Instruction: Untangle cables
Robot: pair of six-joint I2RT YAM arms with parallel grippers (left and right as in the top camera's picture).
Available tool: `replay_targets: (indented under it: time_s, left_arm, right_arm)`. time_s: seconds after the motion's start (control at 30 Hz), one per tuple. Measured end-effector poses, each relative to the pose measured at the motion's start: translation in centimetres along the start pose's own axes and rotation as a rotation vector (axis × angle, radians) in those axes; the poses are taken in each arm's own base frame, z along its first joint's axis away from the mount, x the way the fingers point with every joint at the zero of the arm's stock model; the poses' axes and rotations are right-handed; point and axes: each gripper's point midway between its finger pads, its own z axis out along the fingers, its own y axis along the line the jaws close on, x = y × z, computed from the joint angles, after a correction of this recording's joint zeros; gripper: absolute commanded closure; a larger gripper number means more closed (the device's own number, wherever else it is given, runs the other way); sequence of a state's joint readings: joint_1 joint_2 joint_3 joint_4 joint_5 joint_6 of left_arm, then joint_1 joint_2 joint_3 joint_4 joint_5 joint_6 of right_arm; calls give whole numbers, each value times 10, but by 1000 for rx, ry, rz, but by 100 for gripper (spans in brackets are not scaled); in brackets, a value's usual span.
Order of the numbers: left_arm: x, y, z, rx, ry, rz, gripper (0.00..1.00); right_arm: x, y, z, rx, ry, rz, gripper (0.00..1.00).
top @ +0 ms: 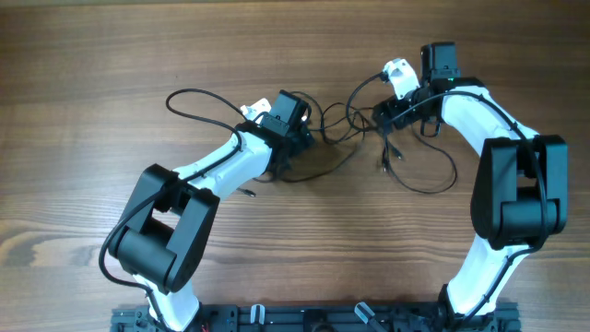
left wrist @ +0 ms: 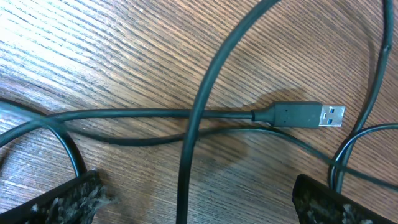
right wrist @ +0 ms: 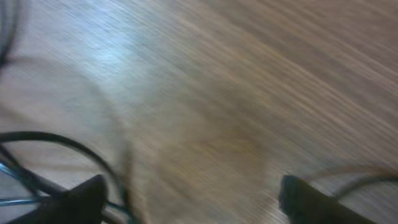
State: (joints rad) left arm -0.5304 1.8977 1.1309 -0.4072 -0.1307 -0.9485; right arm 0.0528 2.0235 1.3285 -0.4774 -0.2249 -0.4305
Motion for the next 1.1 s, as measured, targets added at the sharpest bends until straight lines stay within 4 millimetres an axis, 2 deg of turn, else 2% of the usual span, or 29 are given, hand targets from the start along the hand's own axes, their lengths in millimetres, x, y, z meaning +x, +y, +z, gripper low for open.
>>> replay_targets:
  time_s: [0.07, 0.17, 0.23, 0.27, 0.33, 0.37, 0.4, 0.43, 0.47, 0.5, 0.57, 0.6, 0.67, 0.73, 0.87, 0.93, 1.0, 1.1]
  left_arm:
    - [0, 0, 0, 0, 0, 0, 0]
    - [0, 0, 0, 0, 0, 0, 0]
    - [0, 0, 0, 0, 0, 0, 0]
    - [0, 0, 0, 0, 0, 0, 0]
    - [0, 0, 0, -1, 1, 1, 0]
    - [0, 1, 0, -6, 0, 1, 0]
    - [1, 3, 0, -14, 1, 2, 0]
    - [0, 4, 0, -17, -1, 2, 0]
    - [0, 4, 0, -20, -4, 2, 0]
    - [0, 5, 0, -22, -4, 2, 0]
    - [0, 5, 0, -24, -3, 3, 0]
    - [0, 5, 0, -24, -4, 3, 0]
    - [0, 6, 0, -26, -6, 3, 0]
    - [0, 6, 0, -26, -6, 3, 0]
    - [0, 6, 0, -27, -6, 3, 0]
    - [0, 6, 0, -29, -4, 3, 0]
    - [0, 6, 0, -29, -5, 3, 0]
    - [0, 7, 0, -31, -7, 3, 0]
  right_arm:
    - [6, -14, -1, 81, 34, 54, 96]
    - [5, -11, -1, 65, 24, 115, 96]
    - [-1, -11, -10, 67, 1, 166, 96]
    - [-11, -12, -25, 79, -35, 196, 96]
    - [-36, -25, -82, 158, -159, 268, 96]
    - [-38, -35, -109, 215, -195, 322, 96]
    - [-35, -48, -139, 282, -227, 386, 96]
    - [-23, -67, -177, 369, -259, 475, 96]
    - [-3, -88, -204, 450, -263, 572, 96]
    - [13, -93, -208, 463, -221, 621, 96]
    - [49, -97, -203, 464, -123, 734, 93]
    - [54, -97, -200, 446, -110, 749, 91]
    - [48, -77, -174, 291, -100, 715, 91]
    - [41, -51, -141, 159, -69, 664, 83]
    - [35, -15, -71, 41, 33, 580, 55]
    - [34, -15, -49, 51, 41, 591, 49]
    - [36, -15, -33, 74, 59, 596, 49]
    - [39, -14, -15, 123, 84, 579, 57]
